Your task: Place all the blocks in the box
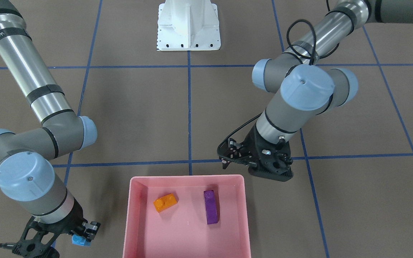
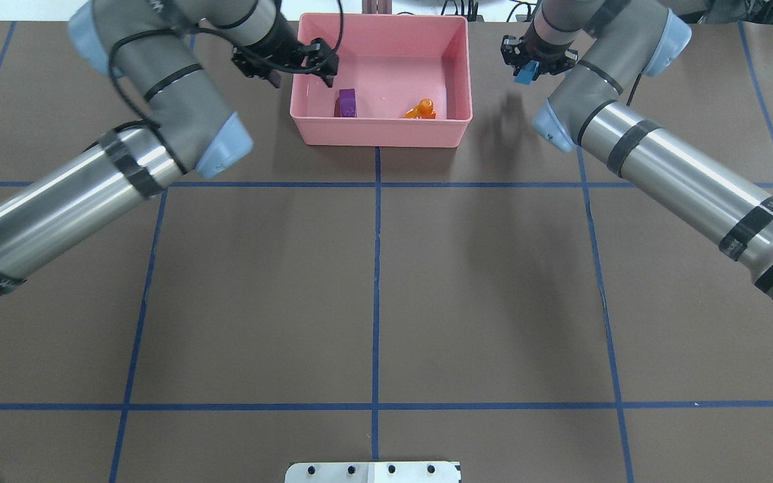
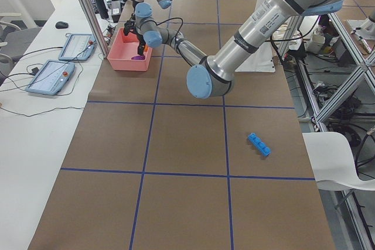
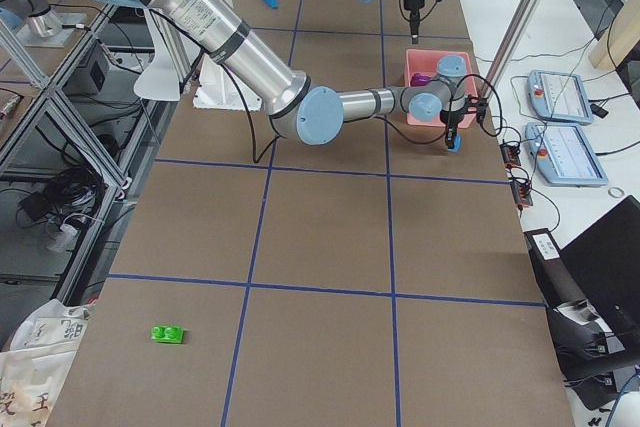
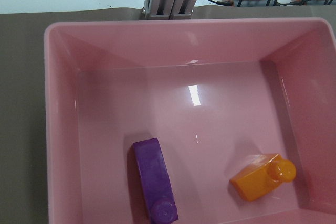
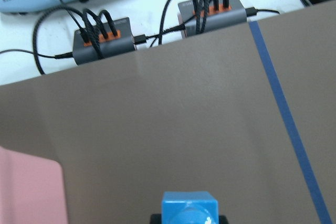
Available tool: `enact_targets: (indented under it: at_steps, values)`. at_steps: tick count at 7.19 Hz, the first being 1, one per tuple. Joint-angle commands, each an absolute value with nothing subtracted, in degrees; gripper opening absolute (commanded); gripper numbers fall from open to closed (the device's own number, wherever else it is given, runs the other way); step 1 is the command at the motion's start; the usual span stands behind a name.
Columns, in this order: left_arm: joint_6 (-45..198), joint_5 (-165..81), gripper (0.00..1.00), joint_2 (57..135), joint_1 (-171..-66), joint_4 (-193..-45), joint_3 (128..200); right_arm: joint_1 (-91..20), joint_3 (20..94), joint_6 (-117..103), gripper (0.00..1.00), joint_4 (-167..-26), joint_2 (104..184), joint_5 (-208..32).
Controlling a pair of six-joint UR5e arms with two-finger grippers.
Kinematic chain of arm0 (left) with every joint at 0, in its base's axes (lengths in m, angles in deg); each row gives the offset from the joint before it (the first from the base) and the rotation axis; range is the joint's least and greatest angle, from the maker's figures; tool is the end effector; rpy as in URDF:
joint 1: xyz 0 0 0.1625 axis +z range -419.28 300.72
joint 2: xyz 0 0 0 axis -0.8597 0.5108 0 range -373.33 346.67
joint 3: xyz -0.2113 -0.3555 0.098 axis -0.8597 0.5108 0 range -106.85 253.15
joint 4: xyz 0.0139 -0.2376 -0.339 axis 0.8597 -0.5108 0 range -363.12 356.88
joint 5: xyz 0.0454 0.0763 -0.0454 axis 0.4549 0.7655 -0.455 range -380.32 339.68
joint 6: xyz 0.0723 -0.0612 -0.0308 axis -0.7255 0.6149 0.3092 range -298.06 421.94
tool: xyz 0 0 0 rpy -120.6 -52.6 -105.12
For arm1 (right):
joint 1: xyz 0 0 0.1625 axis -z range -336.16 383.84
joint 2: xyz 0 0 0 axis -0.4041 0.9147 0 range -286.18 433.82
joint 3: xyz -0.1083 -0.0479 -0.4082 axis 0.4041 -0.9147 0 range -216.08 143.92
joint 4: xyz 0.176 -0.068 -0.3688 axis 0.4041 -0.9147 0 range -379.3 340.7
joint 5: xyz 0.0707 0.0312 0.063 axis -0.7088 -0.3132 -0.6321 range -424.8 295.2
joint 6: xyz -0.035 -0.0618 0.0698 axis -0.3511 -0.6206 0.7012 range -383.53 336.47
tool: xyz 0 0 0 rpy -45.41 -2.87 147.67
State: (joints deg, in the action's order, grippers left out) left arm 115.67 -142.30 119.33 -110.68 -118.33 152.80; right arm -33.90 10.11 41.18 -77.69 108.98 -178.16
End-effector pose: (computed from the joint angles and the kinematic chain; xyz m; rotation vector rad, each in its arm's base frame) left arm 0.4014 -0.6319 0.2266 0.3075 1.0542 0.0430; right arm -0.3838 -0.7839 0.3320 0.1964 -0.8114 0.3816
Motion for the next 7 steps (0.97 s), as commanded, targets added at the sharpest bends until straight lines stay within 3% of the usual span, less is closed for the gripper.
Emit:
enact_targets:
  at_steps: [1, 2, 5, 6, 7]
  values:
    - [113.11, -142.92, 1.0, 102.76, -110.96, -118.6, 168.36, -35.67, 10.68, 43.87, 0.0, -86.22, 100.15, -180.46]
    - [108.22, -142.92, 1.0, 94.24, -110.79, -118.78, 175.38, -33.23, 10.68, 49.62, 0.0, -86.36, 98.62, -179.77]
    - [96.1, -142.48, 1.0, 75.51, -110.87, -118.96, 186.93, -23.38, 10.5, 59.13, 0.0, -81.73, 97.9, -171.77]
    - [87.95, -142.14, 1.0, 68.13, -110.7, -119.13, 189.23, -21.62, 10.33, 59.61, 0.61, -81.45, 97.99, -170.28]
    - [85.43, -141.78, 1.0, 61.27, -109.91, -123.92, 189.86, -20.91, 10.41, 59.7, 1.0, -81.44, 97.9, -169.92]
